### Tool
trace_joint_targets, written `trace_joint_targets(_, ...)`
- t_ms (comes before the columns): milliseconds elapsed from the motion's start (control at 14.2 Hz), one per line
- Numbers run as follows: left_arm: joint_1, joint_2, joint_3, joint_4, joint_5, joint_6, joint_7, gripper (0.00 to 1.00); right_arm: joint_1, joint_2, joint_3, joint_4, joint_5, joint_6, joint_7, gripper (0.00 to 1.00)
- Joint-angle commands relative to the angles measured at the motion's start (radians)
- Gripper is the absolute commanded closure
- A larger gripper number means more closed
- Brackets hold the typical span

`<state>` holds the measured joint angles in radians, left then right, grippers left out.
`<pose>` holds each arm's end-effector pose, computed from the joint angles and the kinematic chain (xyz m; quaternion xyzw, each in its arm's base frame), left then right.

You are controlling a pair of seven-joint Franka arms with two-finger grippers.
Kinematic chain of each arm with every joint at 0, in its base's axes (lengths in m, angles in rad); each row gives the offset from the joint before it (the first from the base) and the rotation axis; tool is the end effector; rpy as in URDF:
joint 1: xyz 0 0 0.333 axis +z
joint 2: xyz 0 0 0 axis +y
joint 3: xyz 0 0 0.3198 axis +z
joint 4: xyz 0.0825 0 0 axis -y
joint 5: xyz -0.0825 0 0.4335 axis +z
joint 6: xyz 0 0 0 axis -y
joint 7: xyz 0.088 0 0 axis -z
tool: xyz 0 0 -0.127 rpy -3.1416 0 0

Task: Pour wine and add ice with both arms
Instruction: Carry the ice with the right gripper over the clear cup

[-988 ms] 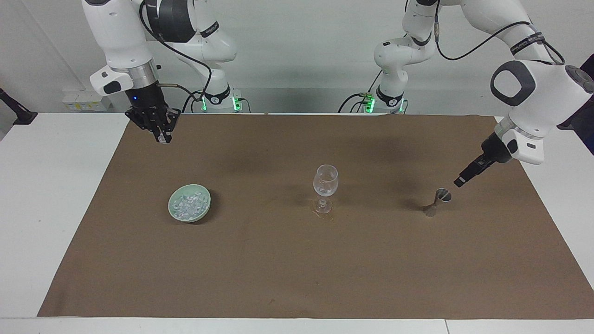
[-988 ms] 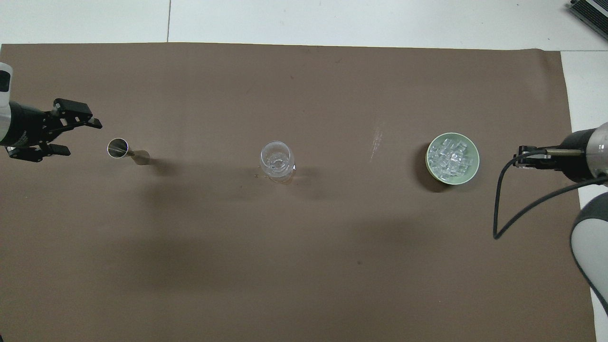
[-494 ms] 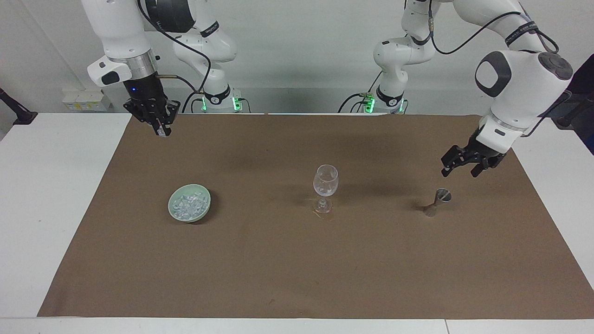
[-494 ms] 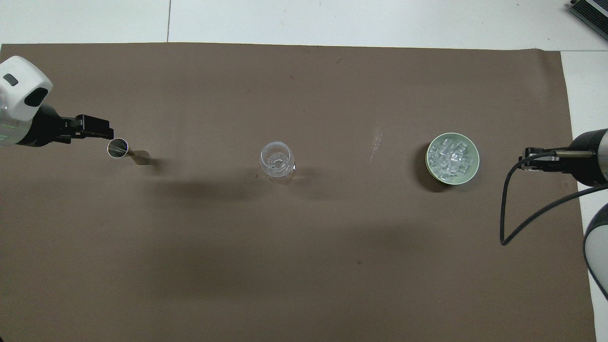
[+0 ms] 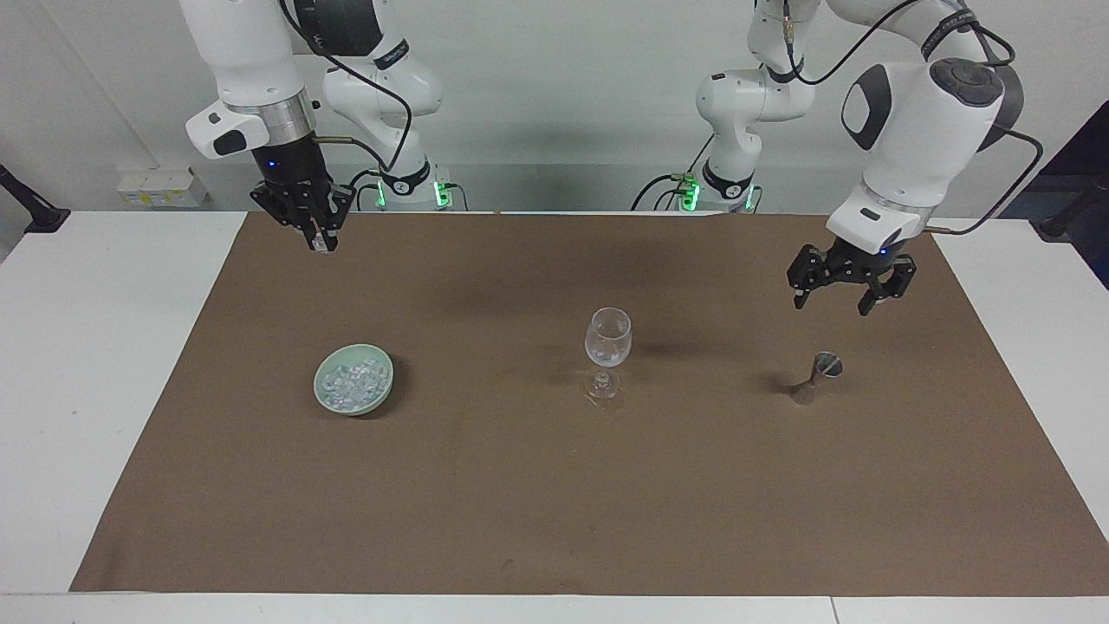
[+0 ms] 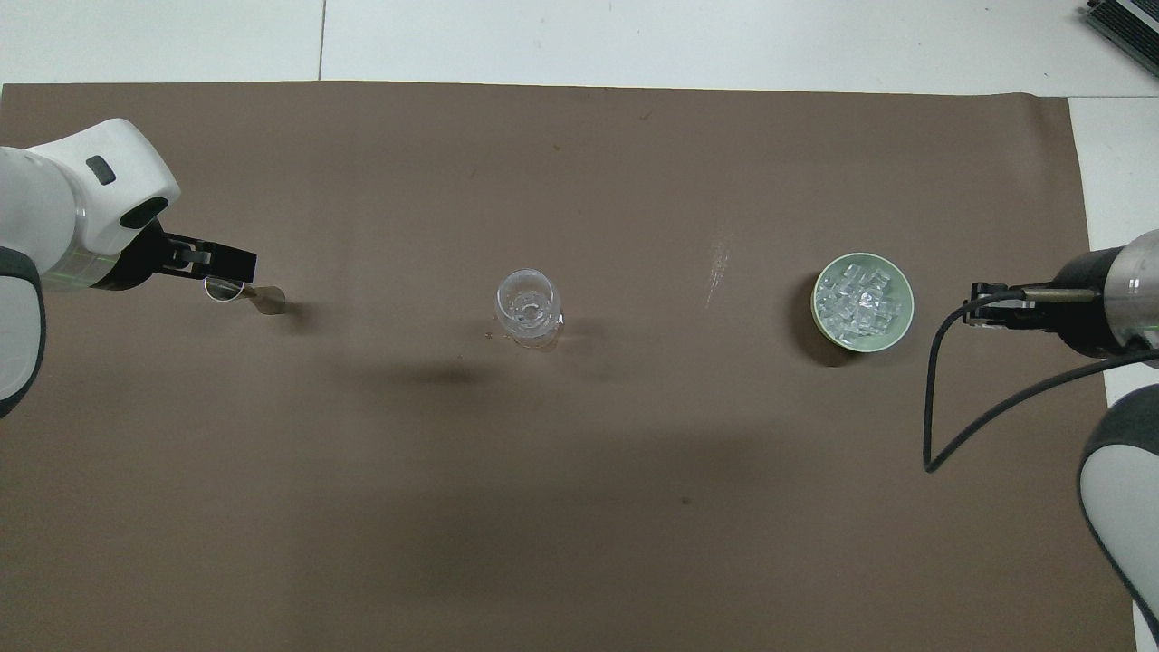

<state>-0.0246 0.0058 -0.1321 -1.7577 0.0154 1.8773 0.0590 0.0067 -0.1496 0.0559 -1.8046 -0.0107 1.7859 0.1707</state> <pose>0.6200 -0.0963 0.5341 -0.9924 0.1093 -0.0572 0.0043 0.5755 0.0368 0.5927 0.9964 -0.0531 0.0659 0.0018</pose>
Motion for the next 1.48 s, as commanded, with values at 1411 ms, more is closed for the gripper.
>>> trace_joint_targets(1411,0.009,-0.033,0.031,0.182,0.029,-0.323,0.050,0.00,0.236,0.405,0.237,0.369,0.086,0.194,0.685,1.00)
